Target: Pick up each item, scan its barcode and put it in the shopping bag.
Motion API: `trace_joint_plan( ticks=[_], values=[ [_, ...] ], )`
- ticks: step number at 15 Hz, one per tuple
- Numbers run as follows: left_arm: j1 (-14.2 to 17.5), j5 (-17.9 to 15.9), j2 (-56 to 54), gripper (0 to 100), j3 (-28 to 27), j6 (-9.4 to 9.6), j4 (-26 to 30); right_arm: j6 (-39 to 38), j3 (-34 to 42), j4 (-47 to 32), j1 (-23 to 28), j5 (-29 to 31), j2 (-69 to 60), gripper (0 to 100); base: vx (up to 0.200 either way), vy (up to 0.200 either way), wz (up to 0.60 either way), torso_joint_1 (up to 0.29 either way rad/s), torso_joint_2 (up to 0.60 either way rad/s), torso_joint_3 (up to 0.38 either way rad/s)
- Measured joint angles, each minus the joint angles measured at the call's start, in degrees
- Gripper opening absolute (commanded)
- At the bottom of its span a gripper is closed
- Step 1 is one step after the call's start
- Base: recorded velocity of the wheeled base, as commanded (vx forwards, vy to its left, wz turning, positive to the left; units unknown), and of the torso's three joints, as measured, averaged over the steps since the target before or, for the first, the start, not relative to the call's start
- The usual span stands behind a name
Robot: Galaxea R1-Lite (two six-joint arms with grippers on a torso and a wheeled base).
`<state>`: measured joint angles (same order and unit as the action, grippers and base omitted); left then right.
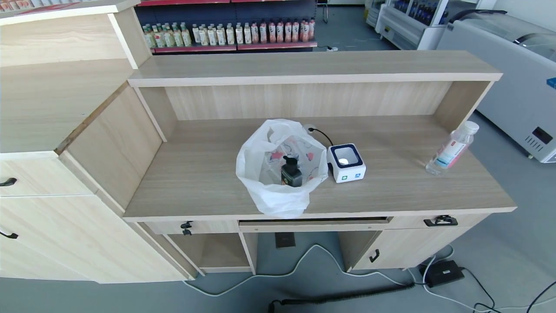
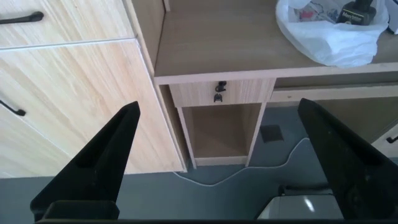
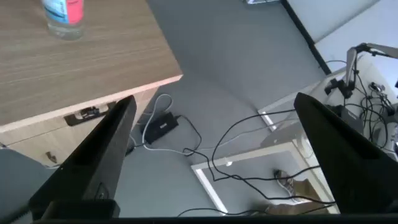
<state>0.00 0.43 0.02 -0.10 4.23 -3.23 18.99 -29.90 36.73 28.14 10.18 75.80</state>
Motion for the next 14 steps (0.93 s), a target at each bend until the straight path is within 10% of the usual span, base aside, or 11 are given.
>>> trace_joint_plan(
  ticks=[14],
  values=[
    [0.0, 0.0, 0.0, 100, 0.0, 0.00, 0.0, -5.9, -29.2, 13.1, -1.3, -20.2, 39.2, 100, 0.000, 0.000, 0.00, 0.000, 0.00, 0.000]
  ],
)
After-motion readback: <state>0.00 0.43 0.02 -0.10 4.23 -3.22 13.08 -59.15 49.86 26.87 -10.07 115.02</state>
